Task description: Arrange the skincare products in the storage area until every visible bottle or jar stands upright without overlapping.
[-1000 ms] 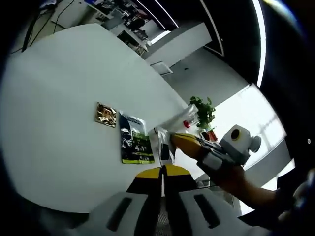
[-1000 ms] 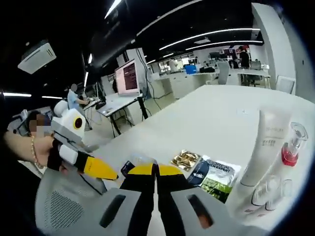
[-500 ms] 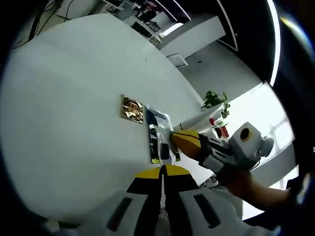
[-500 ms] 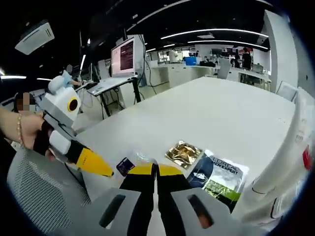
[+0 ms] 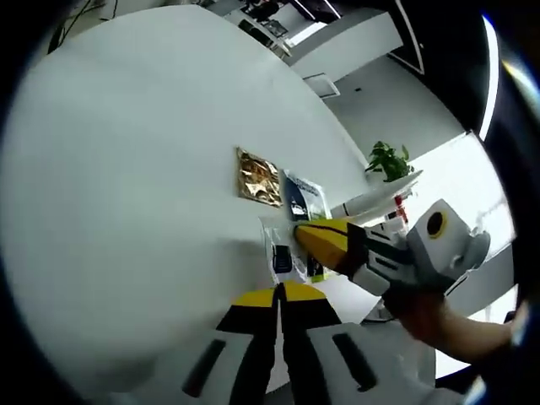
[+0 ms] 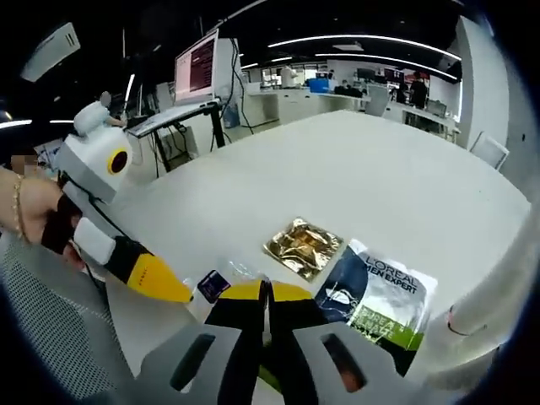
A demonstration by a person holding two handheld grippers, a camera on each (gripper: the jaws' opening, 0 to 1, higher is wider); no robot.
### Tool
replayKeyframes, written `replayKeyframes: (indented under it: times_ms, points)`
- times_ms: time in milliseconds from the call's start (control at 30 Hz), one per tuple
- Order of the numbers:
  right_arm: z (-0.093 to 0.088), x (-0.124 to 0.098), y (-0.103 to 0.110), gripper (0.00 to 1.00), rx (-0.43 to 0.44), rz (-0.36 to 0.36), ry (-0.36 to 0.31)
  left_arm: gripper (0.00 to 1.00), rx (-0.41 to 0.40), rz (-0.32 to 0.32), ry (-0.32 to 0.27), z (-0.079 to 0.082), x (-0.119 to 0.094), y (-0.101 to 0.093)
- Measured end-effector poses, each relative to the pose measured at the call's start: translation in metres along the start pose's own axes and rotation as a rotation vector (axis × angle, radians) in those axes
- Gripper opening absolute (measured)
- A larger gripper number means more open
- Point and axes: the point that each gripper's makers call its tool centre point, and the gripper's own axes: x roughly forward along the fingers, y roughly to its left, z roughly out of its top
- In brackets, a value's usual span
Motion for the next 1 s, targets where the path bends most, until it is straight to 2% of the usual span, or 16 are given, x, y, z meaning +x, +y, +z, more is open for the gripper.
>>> replayKeyframes:
  times_ms: [133,567,733,833,967,1000]
  points:
    - [-0.007,0.005,-0.002,0.01,-0.017,-0.012,0.031,0.0,0.004,0.006,0.02,0.0,0.008,0.007]
    - [-0.018,0.013,-0.004,0.01,-0.111,-0.038,0.082,0.0,0.057,0.035,0.061,-0.002,0.018,0.013]
    - [-0.018,0.011,-0.005,0.01,-0.092,-0.045,0.084,0.0,0.08,0.028,0.062,-0.001,0.018,0.01]
    - [-0.018,0.012,-0.006,0.01,-0.089,-0.049,0.082,0.0,0.15,0.047,0.058,0.002,0.017,0.012]
    - [-0.018,0.011,-0.004,0.01,-0.095,-0.051,0.08,0.0,0.239,0.085,0.109,-0.003,0.009,0.018]
    - [-0.017,0.012,-0.006,0.01,-0.085,-0.052,0.078,0.01,0.286,0.106,0.126,-0.006,0.006,0.019]
